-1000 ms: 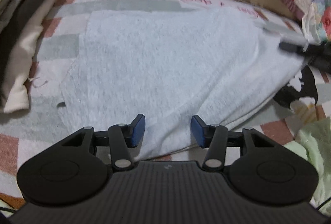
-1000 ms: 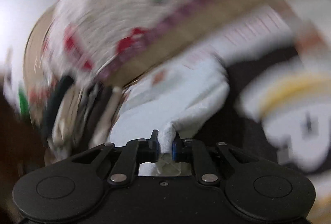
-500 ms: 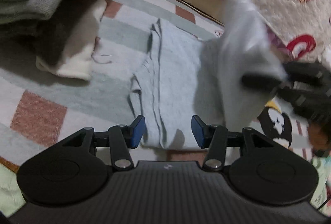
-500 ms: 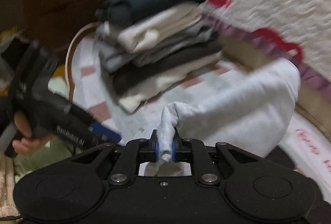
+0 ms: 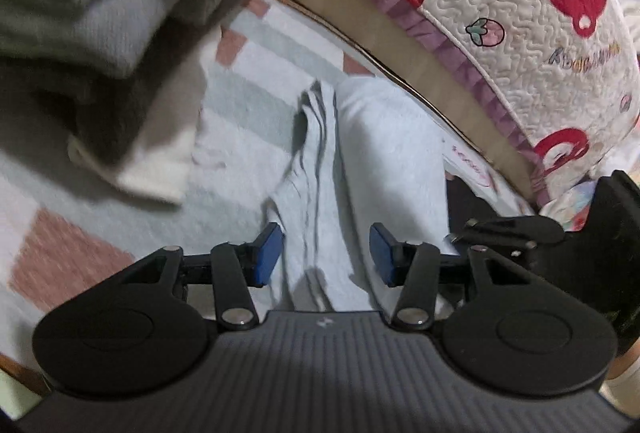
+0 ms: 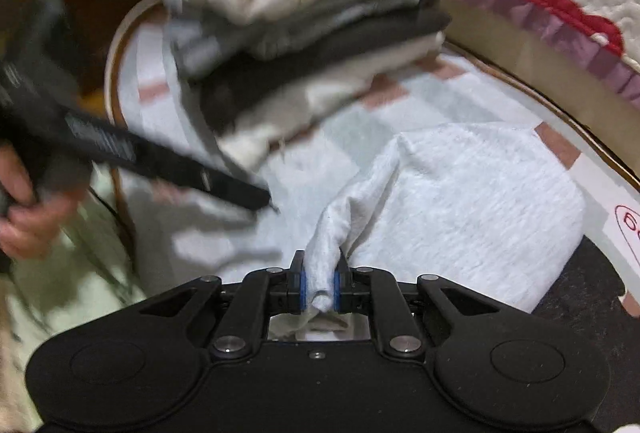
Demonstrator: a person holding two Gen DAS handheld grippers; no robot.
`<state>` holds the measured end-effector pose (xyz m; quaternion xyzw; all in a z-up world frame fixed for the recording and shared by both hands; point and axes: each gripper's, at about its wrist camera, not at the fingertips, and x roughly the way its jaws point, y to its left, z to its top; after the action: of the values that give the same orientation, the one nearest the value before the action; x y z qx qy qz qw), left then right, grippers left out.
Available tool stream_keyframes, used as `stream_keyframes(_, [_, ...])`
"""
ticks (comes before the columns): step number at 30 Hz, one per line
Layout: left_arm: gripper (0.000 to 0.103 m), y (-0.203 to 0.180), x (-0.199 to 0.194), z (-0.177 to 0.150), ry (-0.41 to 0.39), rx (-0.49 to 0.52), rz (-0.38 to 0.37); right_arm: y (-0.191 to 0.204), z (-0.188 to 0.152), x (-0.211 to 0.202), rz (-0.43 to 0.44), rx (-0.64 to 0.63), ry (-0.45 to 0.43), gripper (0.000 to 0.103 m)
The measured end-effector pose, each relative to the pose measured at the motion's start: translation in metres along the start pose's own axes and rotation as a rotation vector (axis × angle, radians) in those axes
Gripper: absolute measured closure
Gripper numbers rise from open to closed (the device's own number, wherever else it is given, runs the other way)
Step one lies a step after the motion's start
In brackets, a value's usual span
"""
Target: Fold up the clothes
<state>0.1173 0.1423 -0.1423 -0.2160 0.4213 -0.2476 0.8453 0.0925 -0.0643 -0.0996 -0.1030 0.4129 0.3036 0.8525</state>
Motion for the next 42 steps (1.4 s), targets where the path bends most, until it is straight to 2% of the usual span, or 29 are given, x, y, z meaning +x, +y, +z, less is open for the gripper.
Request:
stream_keyframes(3, [0.060, -0.003, 0.001, 0.001, 0.003, 0.036, -0.016, 0.015, -0.010, 0.006, -0.010, -0.039, -0.027, 0.087])
stream_keyframes(7, [0.060, -0.004, -0.003, 0.001, -0.003, 0.009, -0.106, 0.024, -0.016, 0.005, -0.023, -0.043, -0.070, 0.086])
stream_keyframes(10, [0.058, -0.005, 0.000, -0.003, 0.004, -0.014, -0.135, 0.033, -0.021, 0.005, -0.025, -0.104, -0.058, 0.080])
stream_keyframes(11, [0.059, -0.005, 0.001, -0.005, 0.008, -0.024, -0.138, 0.031, -0.024, -0.001, 0.004, -0.081, -0.053, 0.079])
stream_keyframes(14, [0.058, -0.008, 0.009, -0.010, 0.023, -0.042, -0.152, 0.011, -0.036, -0.029, 0.172, 0.110, -0.054, 0.080])
stream_keyframes(16, [0.057, -0.012, 0.014, -0.011, 0.019, -0.029, -0.153, -0.004, -0.051, -0.056, 0.228, 0.238, -0.108, 0.081])
stream_keyframes(19, [0.061, -0.023, 0.030, -0.012, 0.033, 0.028, -0.133, -0.026, -0.065, -0.081, 0.112, 0.371, -0.182, 0.074])
stream_keyframes(20, [0.088, -0.030, 0.036, -0.014, 0.032, 0.077, -0.100, -0.032, -0.065, -0.085, 0.048, 0.375, -0.199, 0.070])
stream_keyframes(21, [0.097, -0.037, 0.037, -0.016, 0.018, 0.138, -0.063, -0.039, -0.064, -0.088, -0.017, 0.378, -0.214, 0.065])
stream_keyframes(22, [0.097, -0.042, 0.031, -0.017, 0.003, 0.160, -0.045, -0.044, -0.060, -0.088, -0.091, 0.372, -0.213, 0.063])
stream_keyframes(24, [0.097, -0.044, 0.008, -0.012, -0.026, 0.109, -0.085, -0.052, -0.048, -0.084, -0.192, 0.338, -0.215, 0.062])
stream_keyframes(25, [0.097, -0.040, -0.007, -0.008, -0.033, 0.050, -0.134, -0.055, -0.042, -0.082, -0.215, 0.319, -0.221, 0.061])
stream_keyframes(27, [0.097, -0.031, -0.017, -0.009, -0.018, -0.003, -0.148, -0.064, -0.026, -0.075, -0.228, 0.293, -0.232, 0.053])
stream_keyframes(30, [0.094, -0.020, 0.006, -0.011, 0.046, 0.032, -0.008, -0.074, -0.002, -0.052, -0.239, 0.269, -0.223, 0.052])
stream_keyframes(32, [0.093, -0.019, 0.023, -0.011, 0.069, 0.085, 0.047, -0.077, 0.009, -0.036, -0.243, 0.257, -0.213, 0.052])
stream_keyframes(34, [0.090, -0.018, 0.025, -0.009, 0.083, 0.073, 0.048, -0.072, 0.019, -0.020, -0.242, 0.225, -0.205, 0.052])
stream_keyframes(36, [0.079, -0.019, 0.020, -0.008, 0.095, 0.066, 0.046, -0.071, 0.027, 0.000, -0.246, 0.185, -0.177, 0.052])
stream_keyframes(38, [0.073, -0.020, 0.014, -0.007, 0.090, 0.090, 0.079, -0.079, 0.028, 0.018, -0.269, 0.189, -0.143, 0.052])
stream_keyframes(39, [0.065, -0.024, 0.010, -0.006, 0.068, 0.122, 0.093, -0.085, 0.028, 0.027, -0.276, 0.199, -0.132, 0.052])
stream_keyframes(42, [0.057, -0.032, -0.002, -0.002, -0.018, 0.203, 0.117, -0.095, 0.024, 0.037, -0.242, 0.235, -0.133, 0.051])
